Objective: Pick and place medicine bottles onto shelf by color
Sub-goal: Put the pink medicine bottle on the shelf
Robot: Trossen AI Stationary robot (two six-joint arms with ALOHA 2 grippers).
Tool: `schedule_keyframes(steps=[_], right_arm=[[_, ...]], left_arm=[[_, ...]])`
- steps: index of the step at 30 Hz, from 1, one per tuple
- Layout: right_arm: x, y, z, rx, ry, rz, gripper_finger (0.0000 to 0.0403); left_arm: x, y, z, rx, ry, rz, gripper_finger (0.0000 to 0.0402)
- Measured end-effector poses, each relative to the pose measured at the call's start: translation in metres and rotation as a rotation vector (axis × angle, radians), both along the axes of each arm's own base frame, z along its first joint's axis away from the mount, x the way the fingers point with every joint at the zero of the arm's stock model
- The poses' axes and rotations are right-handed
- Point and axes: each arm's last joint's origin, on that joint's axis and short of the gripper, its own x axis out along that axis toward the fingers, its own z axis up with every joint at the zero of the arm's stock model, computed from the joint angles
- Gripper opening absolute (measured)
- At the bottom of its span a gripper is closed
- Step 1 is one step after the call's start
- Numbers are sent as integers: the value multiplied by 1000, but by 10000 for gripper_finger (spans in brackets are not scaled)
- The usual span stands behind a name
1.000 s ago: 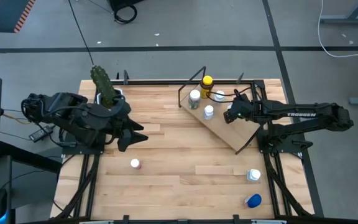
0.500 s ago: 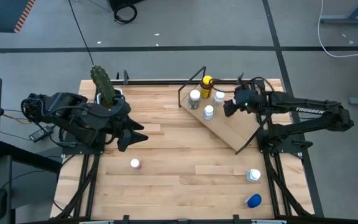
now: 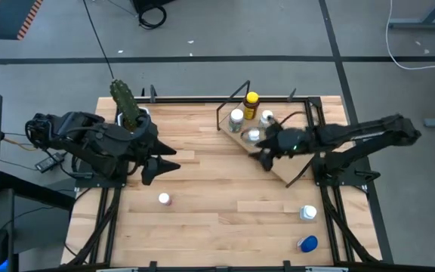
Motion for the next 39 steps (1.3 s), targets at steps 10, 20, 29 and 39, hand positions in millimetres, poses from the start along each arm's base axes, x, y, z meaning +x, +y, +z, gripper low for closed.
schedule_keyframes(steps=[10, 20, 29, 39], right_arm=[[62, 64, -32, -48, -72, 223, 273], [107, 104, -27, -119, -88, 295, 272], [157, 125, -11, -148, -149, 276, 272], [178, 132, -25, -183, -63, 290, 272]], left_arm=[[1, 8, 2, 63, -38, 168, 293], [16, 4, -2, 85, -51, 217, 293], [1, 4, 0, 74, -11, 61, 293], [-31, -7, -28, 67, 394, -150, 293]])
